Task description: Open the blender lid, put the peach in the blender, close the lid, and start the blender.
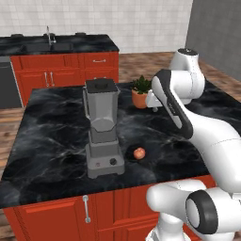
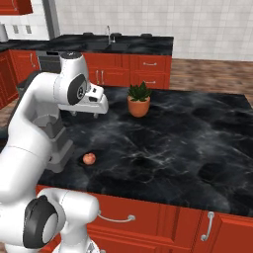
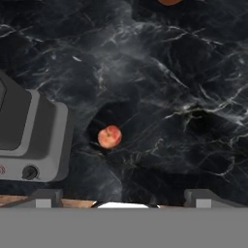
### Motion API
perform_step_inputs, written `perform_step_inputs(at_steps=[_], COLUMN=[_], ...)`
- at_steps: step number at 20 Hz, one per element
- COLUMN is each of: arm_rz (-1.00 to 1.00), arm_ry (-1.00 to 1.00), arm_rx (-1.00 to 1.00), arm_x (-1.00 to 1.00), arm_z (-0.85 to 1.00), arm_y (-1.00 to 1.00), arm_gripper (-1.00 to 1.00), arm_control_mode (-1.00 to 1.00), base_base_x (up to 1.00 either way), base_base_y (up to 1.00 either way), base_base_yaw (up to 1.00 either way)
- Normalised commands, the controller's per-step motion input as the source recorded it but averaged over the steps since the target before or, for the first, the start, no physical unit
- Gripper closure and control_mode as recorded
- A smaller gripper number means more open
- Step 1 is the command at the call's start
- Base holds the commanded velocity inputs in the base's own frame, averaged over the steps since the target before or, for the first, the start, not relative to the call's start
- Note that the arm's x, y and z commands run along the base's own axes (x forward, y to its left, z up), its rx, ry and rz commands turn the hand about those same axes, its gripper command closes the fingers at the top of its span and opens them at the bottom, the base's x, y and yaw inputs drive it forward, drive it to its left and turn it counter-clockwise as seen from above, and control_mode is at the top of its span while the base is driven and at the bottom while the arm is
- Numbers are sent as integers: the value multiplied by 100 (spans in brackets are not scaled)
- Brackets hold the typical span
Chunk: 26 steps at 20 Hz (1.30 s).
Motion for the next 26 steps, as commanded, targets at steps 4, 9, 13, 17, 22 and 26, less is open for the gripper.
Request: perform_step_inputs(at_steps=[4,9,13,17,22,26], arm_rz=[0,2,1,0,0,0], arm_ry=[-8,-23,-15,0,0,0], arm_rx=[1,0,0,-4,-2,-7], arm_x=[-13,-39,-36,-12,0,9], arm_z=[43,100,100,53,2,1], arm_y=[-1,12,56,99,100,100], arm_gripper=[-100,-100,-100,-100,-100,-100], arm_control_mode=[-100,-100,-100,-100,-100,-100], base_base_x=[0,0,0,0,0,0], base_base_y=[0,0,0,0,0,0], base_base_yaw=[0,0,0,0,0,0])
